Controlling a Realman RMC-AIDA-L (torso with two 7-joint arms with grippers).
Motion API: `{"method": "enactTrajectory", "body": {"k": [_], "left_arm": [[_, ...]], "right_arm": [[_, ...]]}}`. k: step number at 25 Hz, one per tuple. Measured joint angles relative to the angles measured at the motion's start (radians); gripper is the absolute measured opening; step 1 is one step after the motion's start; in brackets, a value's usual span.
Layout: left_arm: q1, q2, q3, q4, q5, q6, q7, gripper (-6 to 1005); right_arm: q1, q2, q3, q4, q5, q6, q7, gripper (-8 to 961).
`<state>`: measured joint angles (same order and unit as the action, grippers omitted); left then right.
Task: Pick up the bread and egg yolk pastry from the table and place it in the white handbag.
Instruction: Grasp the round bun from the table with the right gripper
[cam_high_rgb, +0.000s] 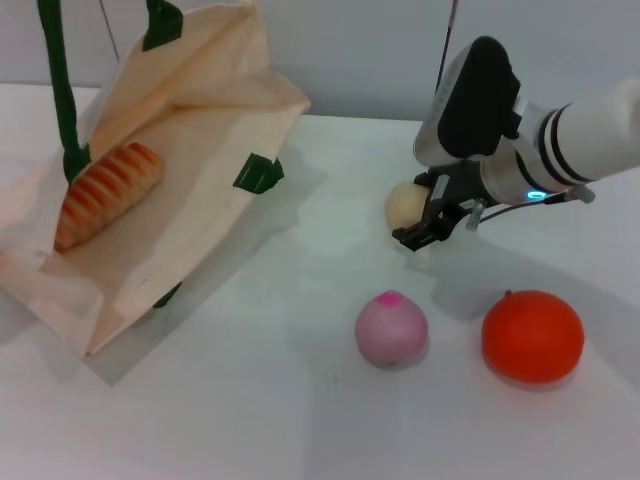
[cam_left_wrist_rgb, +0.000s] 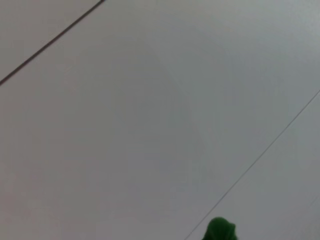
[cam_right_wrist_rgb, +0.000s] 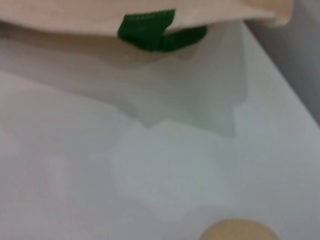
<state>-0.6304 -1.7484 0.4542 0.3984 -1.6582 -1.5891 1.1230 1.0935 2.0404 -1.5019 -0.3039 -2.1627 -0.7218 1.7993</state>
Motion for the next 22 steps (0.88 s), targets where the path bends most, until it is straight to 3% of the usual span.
{"method": "enactTrajectory", "body": {"k": [10,22], "left_arm": [[-0.01,-0.002,0.0,-0.026,0.0,-0.001,0.021,129],[-0.013,-0.002,0.001,-0.026,0.0,0.001,0.021,129]], "right_arm": [[0.014,0.001,-0.032,0.007,0.004,0.011,0.038,857],[0.018,-0.002,-0.047,0.011,-0.002,0.036,0.09,660]]}}
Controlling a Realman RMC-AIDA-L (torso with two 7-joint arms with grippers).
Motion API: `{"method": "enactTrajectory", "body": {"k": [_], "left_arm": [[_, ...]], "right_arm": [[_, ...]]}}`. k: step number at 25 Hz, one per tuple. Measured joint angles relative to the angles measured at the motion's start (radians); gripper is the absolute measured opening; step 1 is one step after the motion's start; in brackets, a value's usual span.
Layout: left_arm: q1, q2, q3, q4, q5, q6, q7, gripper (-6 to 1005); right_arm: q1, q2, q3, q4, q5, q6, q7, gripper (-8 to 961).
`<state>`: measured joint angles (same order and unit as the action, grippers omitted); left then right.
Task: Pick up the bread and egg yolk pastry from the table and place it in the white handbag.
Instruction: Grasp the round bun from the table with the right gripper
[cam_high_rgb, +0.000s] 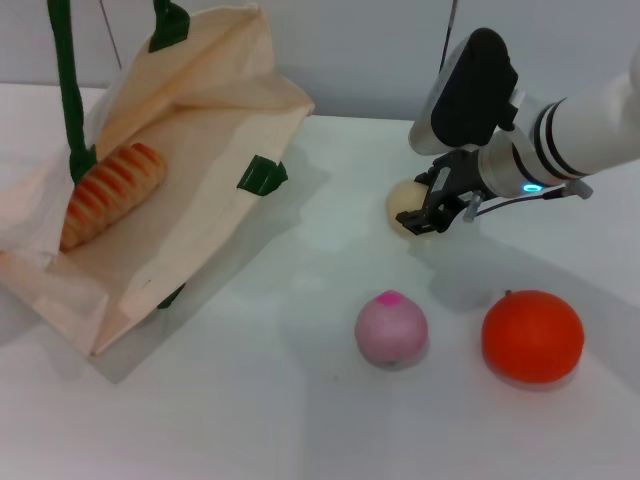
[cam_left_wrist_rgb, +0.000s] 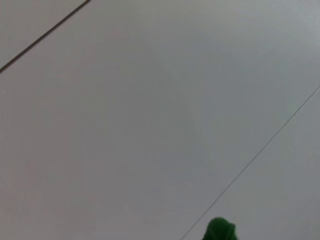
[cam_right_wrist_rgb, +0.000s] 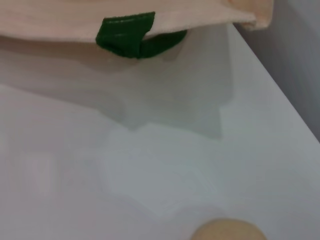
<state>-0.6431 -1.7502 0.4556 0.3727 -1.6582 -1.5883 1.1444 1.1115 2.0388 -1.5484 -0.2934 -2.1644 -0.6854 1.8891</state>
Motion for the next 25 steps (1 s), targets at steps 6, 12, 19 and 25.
{"method": "enactTrajectory", "body": {"k": [6,12,19,25], "left_arm": [[0.001,0.0,0.0,0.0,0.0,-0.001,0.0,129],[0.009,0.0,0.001,0.0,0.002,-0.002,0.0,129],[0.014,0.002,0.002,0.0,0.003,-0.003,0.0,129],[0.007,0.003,0.002,0.0,0.03,-0.004,-0.002,129]], "right_arm": [[0.001,0.001,-0.036,-0.006,0.0,-0.003,0.008,587],[-0.007,-0.003,-0.022,-0.02,0.008,-0.011,0.019,536],[-0.114,-0.015,-0.004,-0.195,0.008,-0.065,0.039,483],[-0.2,-0.017,0.059,-0.345,-0.014,-0.143,0.036,453]]}}
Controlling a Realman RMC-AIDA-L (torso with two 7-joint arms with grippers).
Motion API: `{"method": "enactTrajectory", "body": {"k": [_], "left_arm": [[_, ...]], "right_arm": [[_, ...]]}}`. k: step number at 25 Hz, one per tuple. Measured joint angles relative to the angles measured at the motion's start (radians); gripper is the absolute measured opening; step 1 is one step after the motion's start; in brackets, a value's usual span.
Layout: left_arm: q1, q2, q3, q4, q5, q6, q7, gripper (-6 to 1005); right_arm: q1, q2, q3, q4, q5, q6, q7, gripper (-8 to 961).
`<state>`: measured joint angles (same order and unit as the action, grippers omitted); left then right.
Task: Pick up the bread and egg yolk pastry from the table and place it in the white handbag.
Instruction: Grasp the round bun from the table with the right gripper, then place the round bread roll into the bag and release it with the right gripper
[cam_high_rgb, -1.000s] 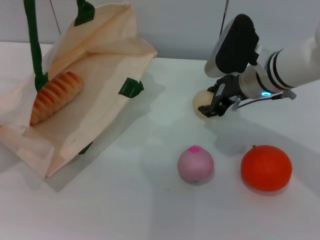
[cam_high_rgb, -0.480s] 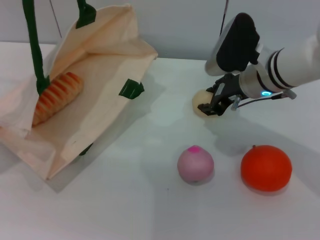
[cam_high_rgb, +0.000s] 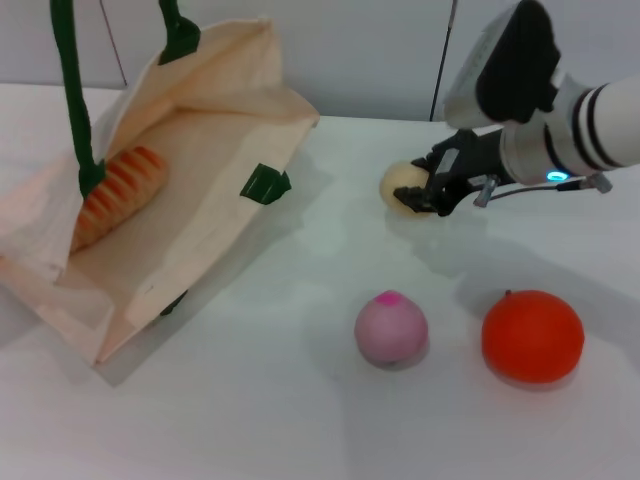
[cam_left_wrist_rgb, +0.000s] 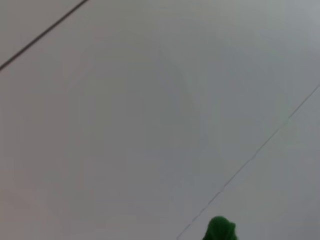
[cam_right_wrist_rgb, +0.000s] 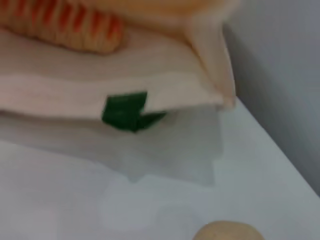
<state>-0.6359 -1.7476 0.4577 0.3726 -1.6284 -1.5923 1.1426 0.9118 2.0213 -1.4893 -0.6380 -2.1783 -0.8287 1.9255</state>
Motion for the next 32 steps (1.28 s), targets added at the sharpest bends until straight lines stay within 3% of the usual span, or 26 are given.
{"method": "enactTrajectory", "body": {"k": [4,11,22,32], "left_arm": [[-0.022,0.0,0.001,-0.011,0.031,-0.001,0.002,129],[-0.07,-0.01,0.001,-0.025,0.086,-0.045,0.002,129],[-0.119,-0.05,0.001,-0.026,0.112,-0.148,-0.008,128],[-0.125,-0.064,-0.014,-0.026,0.082,-0.303,-0.03,130]], "right_arm": [[-0.103,0.001,0.009,-0.226,-0.002,-0.109,-0.004,425],[-0.147,0.009,-0.048,-0.399,0.015,-0.2,-0.006,412],[-0.054,0.014,-0.253,-0.412,0.09,-0.116,0.019,392],[-0.015,0.014,-0.373,-0.304,0.066,0.174,0.141,384]]}}
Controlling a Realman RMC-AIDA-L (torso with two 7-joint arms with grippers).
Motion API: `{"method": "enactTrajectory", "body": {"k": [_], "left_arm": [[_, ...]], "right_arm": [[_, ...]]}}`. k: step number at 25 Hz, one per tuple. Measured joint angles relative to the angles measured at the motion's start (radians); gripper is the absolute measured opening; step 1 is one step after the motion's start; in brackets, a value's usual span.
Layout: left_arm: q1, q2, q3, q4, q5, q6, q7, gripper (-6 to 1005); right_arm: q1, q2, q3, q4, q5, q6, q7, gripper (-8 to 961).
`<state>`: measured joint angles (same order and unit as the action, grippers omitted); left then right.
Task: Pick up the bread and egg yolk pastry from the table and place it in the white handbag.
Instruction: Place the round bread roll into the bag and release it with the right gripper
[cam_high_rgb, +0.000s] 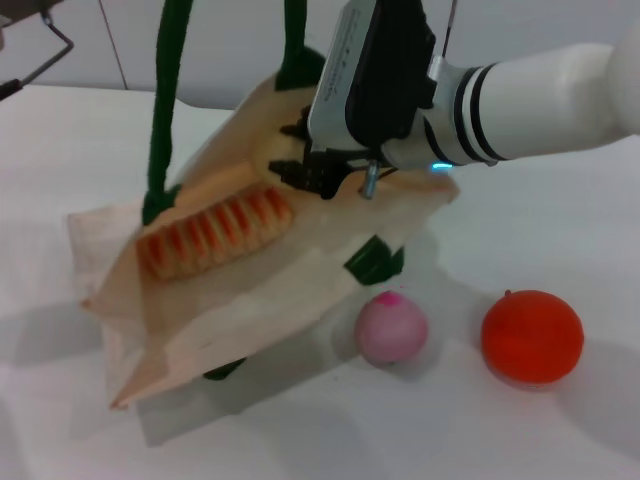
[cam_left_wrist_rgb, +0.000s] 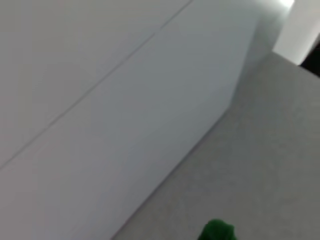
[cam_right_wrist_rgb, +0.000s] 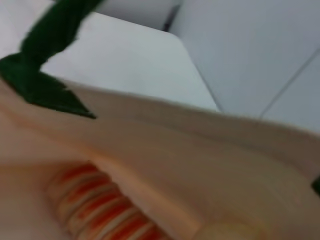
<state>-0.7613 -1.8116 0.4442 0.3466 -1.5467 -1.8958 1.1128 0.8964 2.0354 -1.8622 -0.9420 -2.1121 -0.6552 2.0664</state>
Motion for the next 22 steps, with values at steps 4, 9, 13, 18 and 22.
{"method": "enactTrajectory", "body": {"k": [4,9,13,18,22], "left_arm": [[0.015,0.003,-0.001,0.001,-0.037,-0.035,-0.004,130],[0.046,0.019,-0.008,0.01,-0.077,-0.066,-0.005,131],[0.077,0.033,-0.026,0.01,-0.103,-0.071,-0.001,132],[0.104,0.041,-0.063,0.008,-0.106,-0.049,0.016,133],[0.111,0.044,-0.068,0.003,-0.102,-0.005,0.03,134]], "right_arm": [[0.013,-0.001,0.0,0.053,0.001,0.043,0.032,371],[0.014,0.0,0.003,0.07,0.009,0.06,0.039,411],[0.006,0.0,0.007,0.062,0.011,0.054,0.051,561],[-0.011,-0.004,0.007,0.01,0.056,-0.028,0.057,780],[-0.064,-0.007,0.013,-0.08,0.072,-0.096,0.051,876]]}}
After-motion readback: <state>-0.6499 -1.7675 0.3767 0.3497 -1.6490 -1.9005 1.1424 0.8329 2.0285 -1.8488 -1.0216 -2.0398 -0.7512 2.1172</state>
